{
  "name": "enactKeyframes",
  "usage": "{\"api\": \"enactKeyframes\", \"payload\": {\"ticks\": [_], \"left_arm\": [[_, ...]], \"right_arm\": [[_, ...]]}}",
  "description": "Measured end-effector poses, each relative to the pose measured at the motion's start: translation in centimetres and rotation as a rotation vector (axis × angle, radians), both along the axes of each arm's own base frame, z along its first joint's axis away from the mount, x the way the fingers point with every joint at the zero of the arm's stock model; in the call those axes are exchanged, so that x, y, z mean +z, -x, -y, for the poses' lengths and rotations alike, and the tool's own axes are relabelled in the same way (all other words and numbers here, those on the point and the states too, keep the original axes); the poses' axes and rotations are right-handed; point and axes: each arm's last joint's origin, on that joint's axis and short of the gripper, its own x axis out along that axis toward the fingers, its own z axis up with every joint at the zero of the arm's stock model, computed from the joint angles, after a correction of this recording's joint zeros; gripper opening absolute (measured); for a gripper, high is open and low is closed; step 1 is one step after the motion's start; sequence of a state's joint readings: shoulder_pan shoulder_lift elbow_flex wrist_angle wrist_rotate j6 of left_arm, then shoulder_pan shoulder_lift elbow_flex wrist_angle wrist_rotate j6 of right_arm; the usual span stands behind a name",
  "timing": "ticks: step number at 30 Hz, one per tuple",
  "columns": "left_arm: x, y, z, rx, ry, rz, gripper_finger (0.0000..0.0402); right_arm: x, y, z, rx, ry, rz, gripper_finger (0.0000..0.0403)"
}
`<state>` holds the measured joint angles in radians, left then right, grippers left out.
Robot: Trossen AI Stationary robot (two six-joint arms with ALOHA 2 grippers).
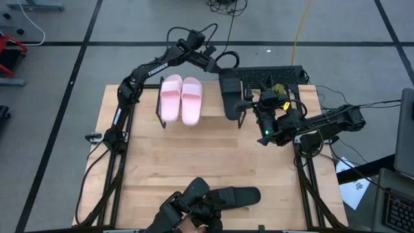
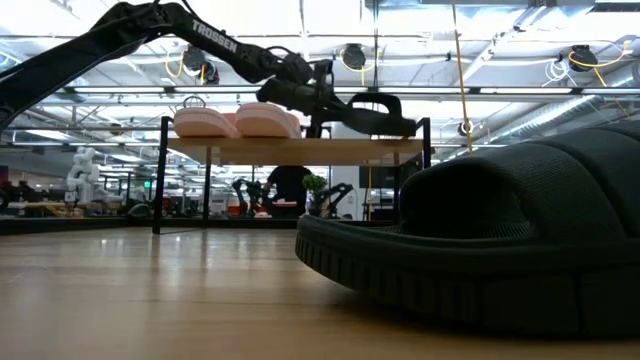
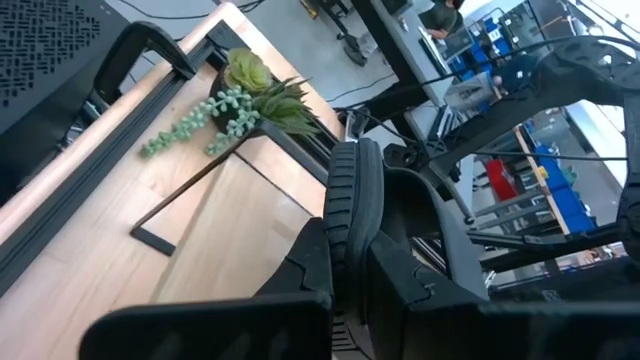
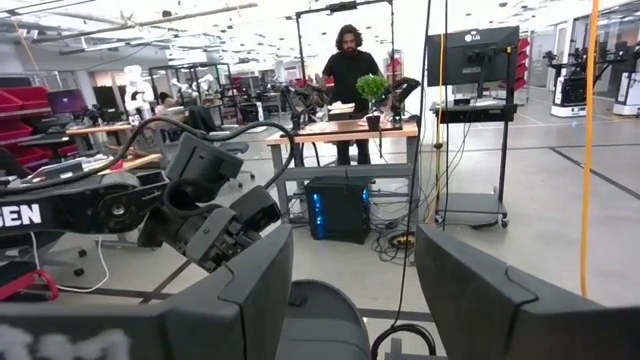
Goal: Pick and place slides into the shelf
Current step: Put the top black slipper on the shelf
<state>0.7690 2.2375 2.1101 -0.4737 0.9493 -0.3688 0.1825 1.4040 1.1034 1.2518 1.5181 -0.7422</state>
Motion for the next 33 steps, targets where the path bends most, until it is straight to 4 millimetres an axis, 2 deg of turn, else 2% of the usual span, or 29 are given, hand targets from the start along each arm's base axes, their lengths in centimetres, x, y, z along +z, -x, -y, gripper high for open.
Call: {"api": "enactKeyframes", "payload": {"ticks": [7,24,33], "left_arm": [[-1.6,-0.6,-0.2,-0.009,0.034,-0.02,0.0012],[-2.7,-0.8,-0.4,0.027,0.014,-0.071,0.0013],[-2.9,-1.0,-0.3,0.063,-0.039,-0.099,0.0043]], "right_arm": [[0.0,0.0,0.0,0.0,0.0,0.0,0.0199],[0.0,0.0,0.0,0.001,0.0,0.001,0.0199],[0.0,0.0,0.0,0.001,0.001,0.002,0.0199]]}}
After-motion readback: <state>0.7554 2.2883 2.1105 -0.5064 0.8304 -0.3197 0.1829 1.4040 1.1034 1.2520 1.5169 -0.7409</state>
